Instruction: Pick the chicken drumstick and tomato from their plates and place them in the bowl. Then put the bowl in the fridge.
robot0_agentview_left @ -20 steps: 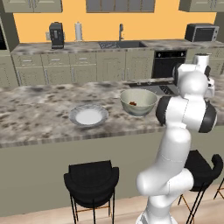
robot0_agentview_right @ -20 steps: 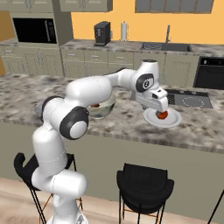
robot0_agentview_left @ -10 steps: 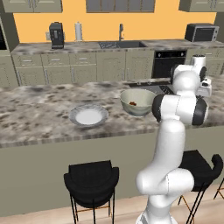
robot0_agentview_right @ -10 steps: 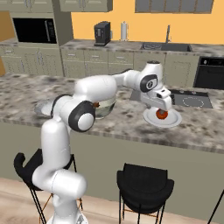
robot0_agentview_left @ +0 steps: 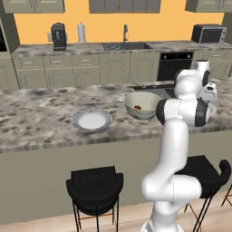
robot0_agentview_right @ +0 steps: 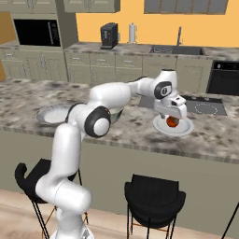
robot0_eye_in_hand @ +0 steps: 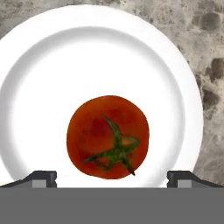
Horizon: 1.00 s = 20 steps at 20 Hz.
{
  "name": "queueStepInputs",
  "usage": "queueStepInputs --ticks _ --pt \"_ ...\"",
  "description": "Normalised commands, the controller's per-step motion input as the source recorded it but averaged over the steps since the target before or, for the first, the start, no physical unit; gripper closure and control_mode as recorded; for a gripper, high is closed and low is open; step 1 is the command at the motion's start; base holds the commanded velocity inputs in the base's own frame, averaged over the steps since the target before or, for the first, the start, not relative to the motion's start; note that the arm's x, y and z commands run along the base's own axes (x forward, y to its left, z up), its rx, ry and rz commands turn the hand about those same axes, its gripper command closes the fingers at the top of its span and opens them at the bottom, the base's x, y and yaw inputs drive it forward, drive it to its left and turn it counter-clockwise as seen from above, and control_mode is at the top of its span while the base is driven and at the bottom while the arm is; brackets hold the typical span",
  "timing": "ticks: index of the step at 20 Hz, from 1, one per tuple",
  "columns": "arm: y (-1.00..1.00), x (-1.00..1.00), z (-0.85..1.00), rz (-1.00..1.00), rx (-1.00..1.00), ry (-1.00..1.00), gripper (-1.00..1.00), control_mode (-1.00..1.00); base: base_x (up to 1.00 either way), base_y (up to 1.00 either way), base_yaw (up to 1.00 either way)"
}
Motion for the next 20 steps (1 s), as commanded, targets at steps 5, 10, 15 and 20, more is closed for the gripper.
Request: queueStepInputs --ticks 5,10,15,20 --pt "-0.15 0.27 -0.18 0.0 0.0 0.08 -1.0 -1.0 0.0 0.0 0.0" --pt "-0.12 0.07 -0.11 0.0 0.0 0.04 -1.0 -1.0 0.0 0.0 0.0" --pt "-0.03 -0.15 -0.13 0.0 0.0 0.04 -1.0 -1.0 0.0 0.0 0.0" --pt "0.13 -0.09 -0.21 0.0 0.03 0.05 1.0 -1.0 0.0 0.0 0.0"
